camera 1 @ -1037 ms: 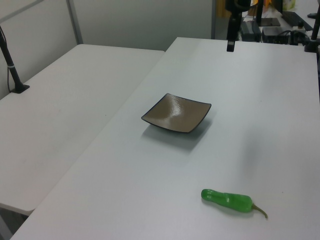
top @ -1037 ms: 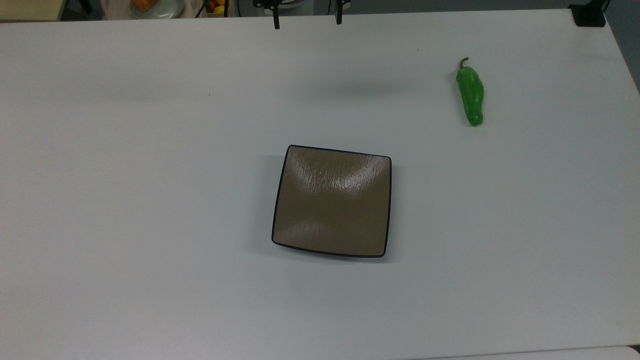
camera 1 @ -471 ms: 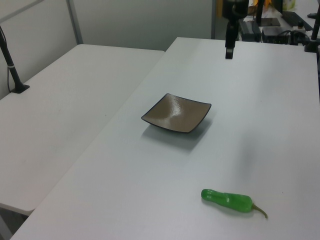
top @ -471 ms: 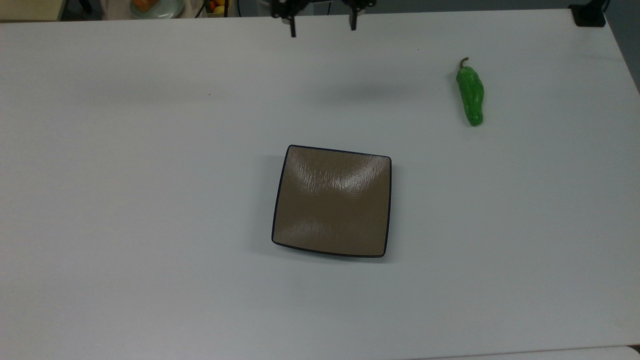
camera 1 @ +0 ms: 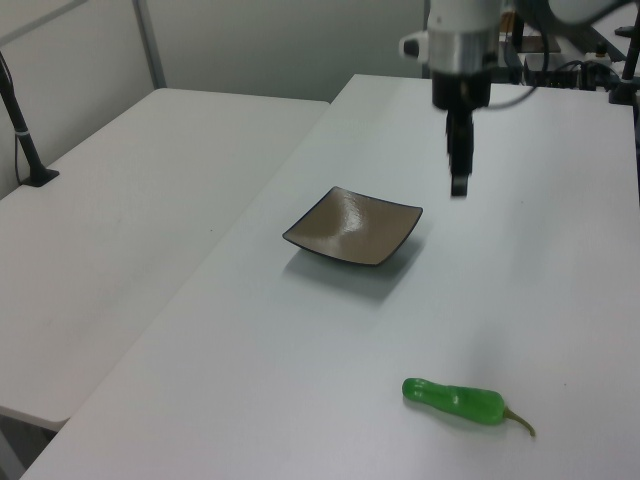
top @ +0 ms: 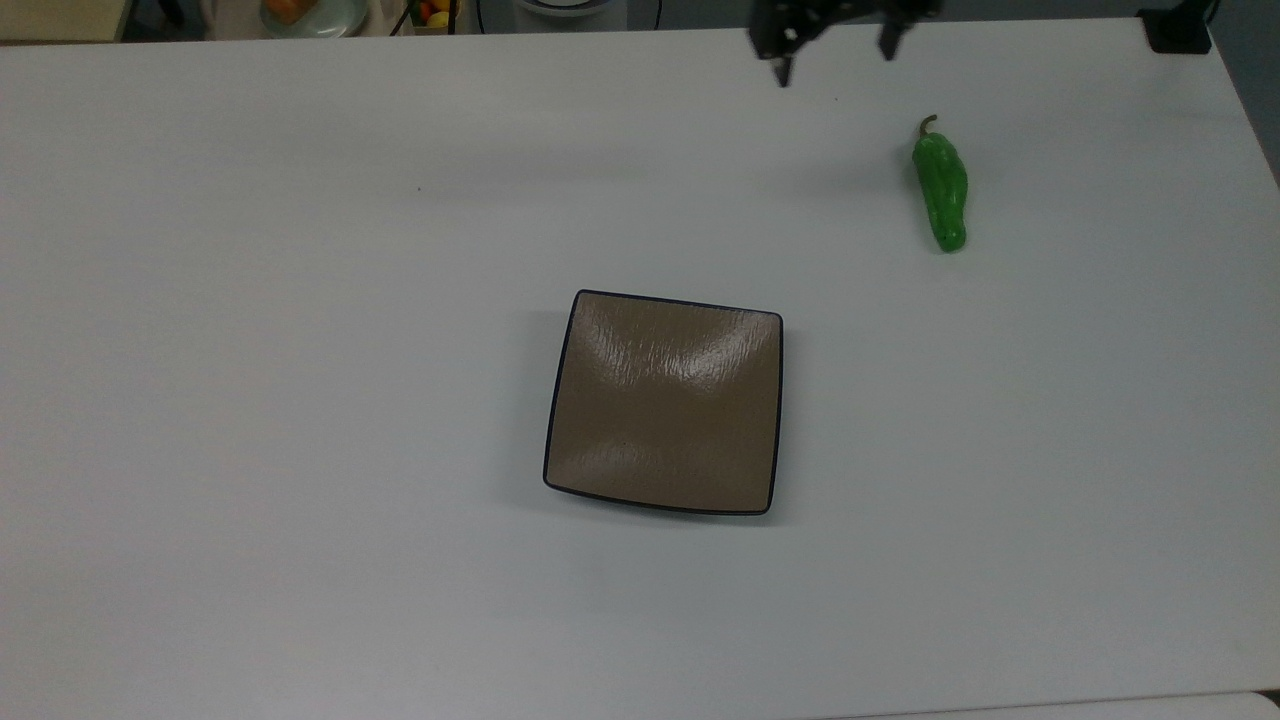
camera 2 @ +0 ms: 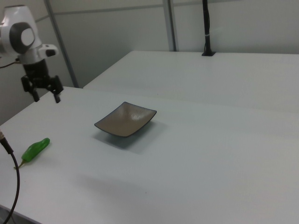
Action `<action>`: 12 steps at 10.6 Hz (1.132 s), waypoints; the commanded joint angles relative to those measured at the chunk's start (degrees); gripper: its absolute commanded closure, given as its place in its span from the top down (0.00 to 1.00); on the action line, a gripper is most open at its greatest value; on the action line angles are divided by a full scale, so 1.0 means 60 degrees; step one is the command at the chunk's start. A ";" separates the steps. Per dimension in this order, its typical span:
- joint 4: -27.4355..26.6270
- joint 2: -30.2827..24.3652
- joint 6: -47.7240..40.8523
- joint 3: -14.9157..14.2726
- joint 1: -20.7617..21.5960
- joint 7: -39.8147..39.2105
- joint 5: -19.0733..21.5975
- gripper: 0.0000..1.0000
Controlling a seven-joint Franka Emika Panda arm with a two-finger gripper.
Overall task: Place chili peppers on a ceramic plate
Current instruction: 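Move the open gripper toward the green chili pepper, then lower the gripper onto the green chili pepper and close on it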
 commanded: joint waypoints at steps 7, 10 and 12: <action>-0.0035 0.2538 0.2259 0.0379 0.1896 0.3347 -0.0378 1.00; -0.0050 0.3315 0.2627 0.0393 0.2232 0.3935 -0.0860 1.00; -0.0065 0.3769 0.2656 0.0423 0.2262 0.3995 -0.1081 1.00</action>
